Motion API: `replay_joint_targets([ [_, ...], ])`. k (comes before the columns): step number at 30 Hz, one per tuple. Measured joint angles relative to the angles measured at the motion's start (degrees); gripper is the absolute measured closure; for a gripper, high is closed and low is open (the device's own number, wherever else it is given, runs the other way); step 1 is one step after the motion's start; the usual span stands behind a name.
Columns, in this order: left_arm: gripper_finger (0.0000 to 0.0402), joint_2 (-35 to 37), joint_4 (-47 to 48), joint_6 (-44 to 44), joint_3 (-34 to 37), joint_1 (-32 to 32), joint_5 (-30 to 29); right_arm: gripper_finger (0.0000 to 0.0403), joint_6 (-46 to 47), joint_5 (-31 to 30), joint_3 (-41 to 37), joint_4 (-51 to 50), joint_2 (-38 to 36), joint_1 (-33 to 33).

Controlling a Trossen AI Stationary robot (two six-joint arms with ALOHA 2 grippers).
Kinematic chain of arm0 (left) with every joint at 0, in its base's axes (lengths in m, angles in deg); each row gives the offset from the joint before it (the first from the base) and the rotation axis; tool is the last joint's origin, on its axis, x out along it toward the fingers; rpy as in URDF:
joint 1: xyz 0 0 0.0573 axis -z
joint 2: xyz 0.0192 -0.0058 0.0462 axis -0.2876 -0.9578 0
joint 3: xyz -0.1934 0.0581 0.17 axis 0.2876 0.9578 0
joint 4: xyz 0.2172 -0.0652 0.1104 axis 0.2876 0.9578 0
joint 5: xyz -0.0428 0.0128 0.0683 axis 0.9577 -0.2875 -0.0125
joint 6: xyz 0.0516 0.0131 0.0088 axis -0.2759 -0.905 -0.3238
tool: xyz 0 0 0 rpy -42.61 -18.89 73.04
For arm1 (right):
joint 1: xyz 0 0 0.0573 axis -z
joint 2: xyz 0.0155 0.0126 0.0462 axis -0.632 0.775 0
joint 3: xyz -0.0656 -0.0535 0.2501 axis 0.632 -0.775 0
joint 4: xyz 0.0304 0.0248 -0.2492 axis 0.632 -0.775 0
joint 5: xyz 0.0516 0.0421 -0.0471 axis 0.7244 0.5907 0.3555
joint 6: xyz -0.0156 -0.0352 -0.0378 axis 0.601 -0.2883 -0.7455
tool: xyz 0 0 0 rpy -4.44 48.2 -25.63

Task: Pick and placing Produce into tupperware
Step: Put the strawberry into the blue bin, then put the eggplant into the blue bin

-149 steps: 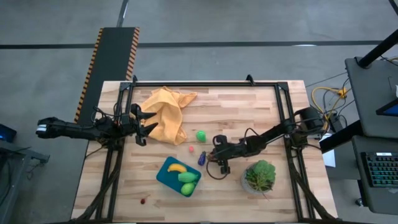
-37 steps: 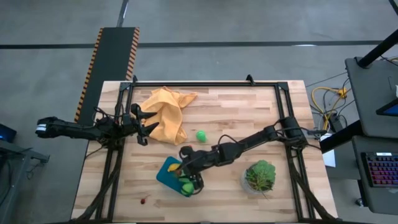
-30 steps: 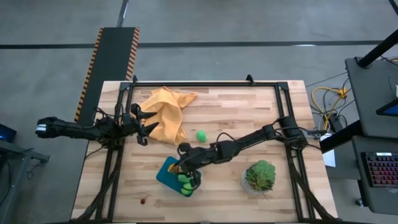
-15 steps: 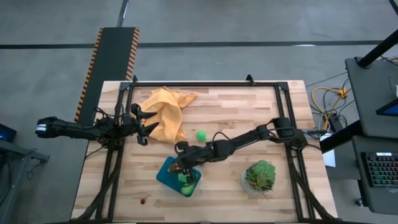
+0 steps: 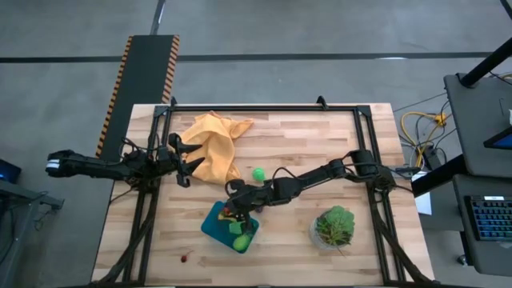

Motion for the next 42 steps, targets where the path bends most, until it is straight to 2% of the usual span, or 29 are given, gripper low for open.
replay_joint_targets([
  [4, 0.0196, 0.0, 0.0, 0.0, 0.0, 0.0, 0.0, 0.0259, 0.1, 3.0, -0.2, -1.2, 0.1, -0.1],
  [16, 0.0196, 0.0, 0.0, 0.0, 0.0, 0.0, 0.0, 0.0258, 0.7, 3.0, -0.2, -1.0, 0.1, 0.0],
  [26, 0.0196, 0.0, 0.0, 0.0, 0.0, 0.0, 0.0, 0.0228, 1.4, 2.9, -0.3, -1.1, 0.1, 0.0],
  [37, 0.0196, 0.0, 0.0, 0.0, 0.0, 0.0, 0.0, 0.0221, 0.6, 1.1, -0.3, -0.4, 0.1, 0.1],
  [42, 0.0196, 0.0, 0.0, 0.0, 0.0, 0.0, 0.0, 0.0221, 1.2, -3.0, -0.3, 2.2, 0.1, 0.2],
])
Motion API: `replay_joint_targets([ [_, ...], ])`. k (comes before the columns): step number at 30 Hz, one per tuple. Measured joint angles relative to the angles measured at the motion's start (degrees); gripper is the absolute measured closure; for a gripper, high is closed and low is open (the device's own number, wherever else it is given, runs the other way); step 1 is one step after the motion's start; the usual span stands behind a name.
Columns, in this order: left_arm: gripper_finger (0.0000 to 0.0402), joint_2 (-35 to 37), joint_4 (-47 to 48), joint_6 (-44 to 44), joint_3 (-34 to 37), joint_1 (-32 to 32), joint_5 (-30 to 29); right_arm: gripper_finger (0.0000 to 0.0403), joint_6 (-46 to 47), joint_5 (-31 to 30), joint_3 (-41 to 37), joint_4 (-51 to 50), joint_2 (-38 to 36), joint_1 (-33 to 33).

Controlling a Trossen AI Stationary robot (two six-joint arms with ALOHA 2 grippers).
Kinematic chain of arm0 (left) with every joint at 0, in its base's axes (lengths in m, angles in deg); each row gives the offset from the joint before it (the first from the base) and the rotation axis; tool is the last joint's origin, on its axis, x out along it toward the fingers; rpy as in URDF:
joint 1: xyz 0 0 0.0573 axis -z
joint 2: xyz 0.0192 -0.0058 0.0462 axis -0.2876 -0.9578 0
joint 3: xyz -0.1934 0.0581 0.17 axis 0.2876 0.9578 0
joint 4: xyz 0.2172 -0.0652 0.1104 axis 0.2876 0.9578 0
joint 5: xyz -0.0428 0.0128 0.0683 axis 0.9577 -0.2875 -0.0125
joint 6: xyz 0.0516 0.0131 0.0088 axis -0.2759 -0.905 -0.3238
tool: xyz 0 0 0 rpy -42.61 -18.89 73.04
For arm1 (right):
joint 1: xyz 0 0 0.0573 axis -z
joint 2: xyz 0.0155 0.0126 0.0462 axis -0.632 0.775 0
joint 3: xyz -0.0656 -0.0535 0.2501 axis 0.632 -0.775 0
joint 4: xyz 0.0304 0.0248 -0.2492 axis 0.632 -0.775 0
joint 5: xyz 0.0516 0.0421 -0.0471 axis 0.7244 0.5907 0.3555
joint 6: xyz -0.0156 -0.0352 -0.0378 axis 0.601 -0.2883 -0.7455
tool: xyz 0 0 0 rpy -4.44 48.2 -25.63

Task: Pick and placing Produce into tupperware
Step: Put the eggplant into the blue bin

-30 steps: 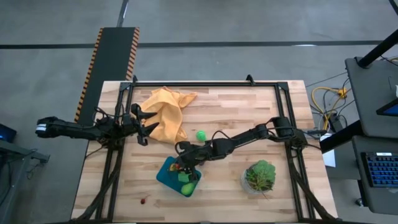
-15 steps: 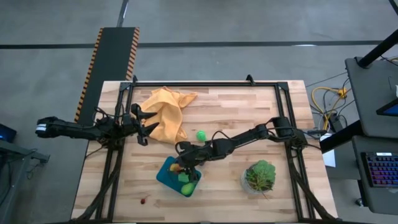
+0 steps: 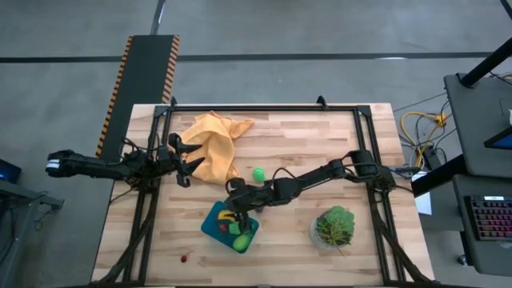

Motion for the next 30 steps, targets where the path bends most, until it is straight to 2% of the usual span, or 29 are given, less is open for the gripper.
replay_joint_targets([
  [7, 0.0196, 0.0, 0.1, 0.0, 0.0, 0.0, 0.0, 0.0226, -0.1, -3.5, 0.8, -0.5, -1.8, 0.1],
  [17, 0.0196, 0.0, 0.3, 0.0, 0.0, 0.0, 0.0, 0.0253, -2.8, -2.9, -1.8, -9.8, -11.4, 0.1],
  [23, 0.0196, 0.0, 0.3, 0.1, 0.0, 0.0, 0.0, 0.0265, -2.8, -2.6, -10.0, -10.3, -19.6, 0.1],
  [30, 0.0196, -0.8, 0.1, 0.2, 0.0, 0.0, 0.0, 0.0274, -3.3, -2.6, -24.0, -6.7, -31.3, 0.1],
])
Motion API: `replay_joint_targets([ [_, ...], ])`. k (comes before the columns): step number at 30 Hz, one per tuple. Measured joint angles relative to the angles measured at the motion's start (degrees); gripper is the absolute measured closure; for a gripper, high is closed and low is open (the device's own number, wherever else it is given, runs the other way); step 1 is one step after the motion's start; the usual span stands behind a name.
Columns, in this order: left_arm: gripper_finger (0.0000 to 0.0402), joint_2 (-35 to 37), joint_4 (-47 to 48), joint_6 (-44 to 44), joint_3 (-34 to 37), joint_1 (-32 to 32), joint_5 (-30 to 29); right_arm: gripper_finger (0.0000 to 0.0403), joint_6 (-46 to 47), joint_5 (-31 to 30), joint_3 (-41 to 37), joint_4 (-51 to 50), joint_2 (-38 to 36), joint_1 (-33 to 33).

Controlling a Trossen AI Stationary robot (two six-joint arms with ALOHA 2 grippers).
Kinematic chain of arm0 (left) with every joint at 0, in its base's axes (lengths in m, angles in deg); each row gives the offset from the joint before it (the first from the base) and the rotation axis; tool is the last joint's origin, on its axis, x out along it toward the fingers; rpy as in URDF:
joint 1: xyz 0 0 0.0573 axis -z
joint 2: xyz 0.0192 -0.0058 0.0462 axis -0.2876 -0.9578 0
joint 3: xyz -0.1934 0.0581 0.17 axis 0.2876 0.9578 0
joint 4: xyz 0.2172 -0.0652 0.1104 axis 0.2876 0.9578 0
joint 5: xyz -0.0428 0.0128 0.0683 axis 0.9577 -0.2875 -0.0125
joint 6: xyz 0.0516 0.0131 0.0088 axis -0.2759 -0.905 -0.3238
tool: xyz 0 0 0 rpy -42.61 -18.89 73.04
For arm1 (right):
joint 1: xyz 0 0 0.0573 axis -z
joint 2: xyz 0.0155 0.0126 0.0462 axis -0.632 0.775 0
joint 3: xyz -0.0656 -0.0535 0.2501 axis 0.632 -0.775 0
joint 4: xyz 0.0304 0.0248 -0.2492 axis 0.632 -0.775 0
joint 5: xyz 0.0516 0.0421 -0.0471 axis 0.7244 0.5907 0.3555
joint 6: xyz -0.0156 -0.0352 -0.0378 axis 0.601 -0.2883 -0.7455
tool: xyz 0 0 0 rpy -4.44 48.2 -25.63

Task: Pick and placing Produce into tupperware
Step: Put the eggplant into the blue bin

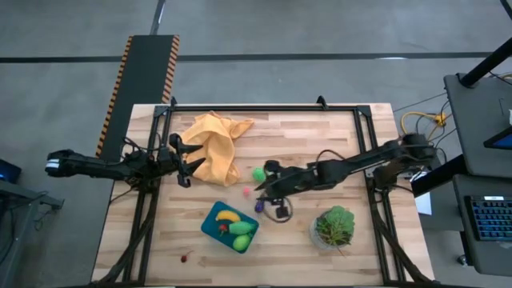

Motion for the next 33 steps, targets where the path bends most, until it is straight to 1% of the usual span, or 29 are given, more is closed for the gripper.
replay_joint_targets([
  [5, 0.0196, -0.4, -0.2, 0.0, 0.0, 0.0, 0.0, 0.0273, -0.8, 0.0, -7.3, 1.9, -6.3, 0.0],
  [7, 0.0196, -0.6, -0.2, 0.0, 0.0, 0.0, 0.0, 0.0267, -2.3, 0.0, -8.5, 1.7, -7.3, 0.0],
  [9, 0.0196, -0.6, -0.2, 0.0, 0.0, 0.0, 0.0, 0.0251, -2.7, 0.5, -8.7, 1.7, -7.9, -0.1],
  [12, 0.0196, -0.7, -0.2, 0.0, 0.0, 0.0, 0.0, 0.0206, -2.6, 1.6, -6.8, -2.2, -7.9, -0.3],
  [17, 0.0196, -0.8, -0.2, 0.0, 0.0, 0.0, 0.0, 0.0108, -2.1, 1.3, 0.4, -12.6, -4.2, -0.4],
  [19, 0.0196, -0.8, -0.2, 0.0, 0.0, 0.0, 0.0, 0.0077, -4.5, 1.3, 3.6, -17.4, -1.5, -0.6],
  [21, 0.0196, -0.8, -0.2, 0.0, 0.0, 0.0, 0.0, 0.0057, -8.0, 1.3, 7.0, -21.5, 1.3, -0.7],
  [23, 0.0196, -0.7, -0.2, 0.0, 0.0, 0.0, 0.0, 0.0048, -9.0, 1.3, 9.9, -24.3, 4.1, -0.7],
  [25, 0.0196, -0.7, -0.2, 0.0, 0.0, 0.0, 0.0, 0.0048, -9.0, 1.3, 12.6, -26.2, 6.6, -0.7],
  [28, 0.0196, -0.7, -0.2, 0.0, 0.0, 0.0, 0.0, 0.0059, -10.1, 1.5, 15.7, -29.3, 9.9, -0.7],
  [31, 0.0196, -0.7, -0.2, 0.0, 0.0, 0.0, 0.0, 0.0071, -10.6, 1.6, 17.3, -30.0, 13.0, -0.7],
  [33, 0.0196, -0.7, -0.2, 0.0, 0.0, 0.0, 0.0, 0.0075, -11.6, 3.5, 17.7, -30.3, 14.5, -0.7],
])
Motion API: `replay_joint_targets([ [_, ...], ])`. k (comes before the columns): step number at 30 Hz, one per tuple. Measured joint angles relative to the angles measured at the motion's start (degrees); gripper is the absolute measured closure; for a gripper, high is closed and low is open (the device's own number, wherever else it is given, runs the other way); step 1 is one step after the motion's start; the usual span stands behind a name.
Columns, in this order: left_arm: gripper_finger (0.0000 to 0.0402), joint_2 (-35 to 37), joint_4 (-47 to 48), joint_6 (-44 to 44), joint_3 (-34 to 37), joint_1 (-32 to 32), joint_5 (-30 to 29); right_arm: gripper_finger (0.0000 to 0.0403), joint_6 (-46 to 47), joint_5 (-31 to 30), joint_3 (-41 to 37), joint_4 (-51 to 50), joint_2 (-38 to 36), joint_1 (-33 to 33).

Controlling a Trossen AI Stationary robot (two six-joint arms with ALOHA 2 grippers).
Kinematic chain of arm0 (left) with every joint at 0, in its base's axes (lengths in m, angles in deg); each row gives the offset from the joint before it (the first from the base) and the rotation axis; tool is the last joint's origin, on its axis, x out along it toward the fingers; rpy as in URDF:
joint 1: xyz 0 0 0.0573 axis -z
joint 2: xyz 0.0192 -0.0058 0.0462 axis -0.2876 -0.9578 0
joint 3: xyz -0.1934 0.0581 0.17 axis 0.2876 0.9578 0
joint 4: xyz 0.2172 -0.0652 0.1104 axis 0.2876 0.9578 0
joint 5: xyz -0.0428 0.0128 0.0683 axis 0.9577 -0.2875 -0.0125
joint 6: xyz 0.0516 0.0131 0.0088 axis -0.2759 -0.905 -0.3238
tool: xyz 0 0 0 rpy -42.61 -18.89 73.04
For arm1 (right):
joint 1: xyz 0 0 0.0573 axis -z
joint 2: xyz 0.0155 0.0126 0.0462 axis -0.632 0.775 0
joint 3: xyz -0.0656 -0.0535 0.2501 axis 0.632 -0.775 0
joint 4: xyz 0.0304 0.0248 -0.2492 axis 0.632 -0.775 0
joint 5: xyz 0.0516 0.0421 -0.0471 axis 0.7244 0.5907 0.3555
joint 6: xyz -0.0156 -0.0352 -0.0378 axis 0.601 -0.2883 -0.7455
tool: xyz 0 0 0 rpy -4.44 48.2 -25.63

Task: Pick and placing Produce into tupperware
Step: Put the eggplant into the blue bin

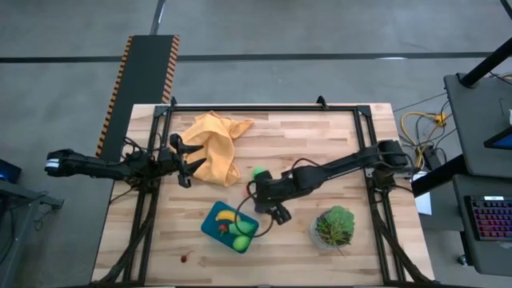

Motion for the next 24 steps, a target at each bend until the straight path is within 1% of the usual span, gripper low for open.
replay_joint_targets([
  [3, 0.0196, 0.0, 0.0, 0.0, 0.0, 0.0, 0.0, 0.0076, -0.9, 2.5, 1.3, -1.3, 2.2, 0.0],
  [14, 0.0196, 0.0, 0.0, -0.3, 0.0, 0.0, 0.0, 0.0076, -3.9, 2.6, 3.3, -1.6, 8.1, 0.0],
  [21, 0.0196, 0.0, 0.0, -0.3, 0.0, 0.0, 0.0, 0.0076, -5.6, 2.5, 3.3, 2.8, 9.9, 0.0],
  [24, 0.0196, 0.0, 0.0, -0.3, 0.0, 0.0, 0.0, 0.0076, -7.9, 2.6, 3.3, 3.3, 10.5, 0.2],
])
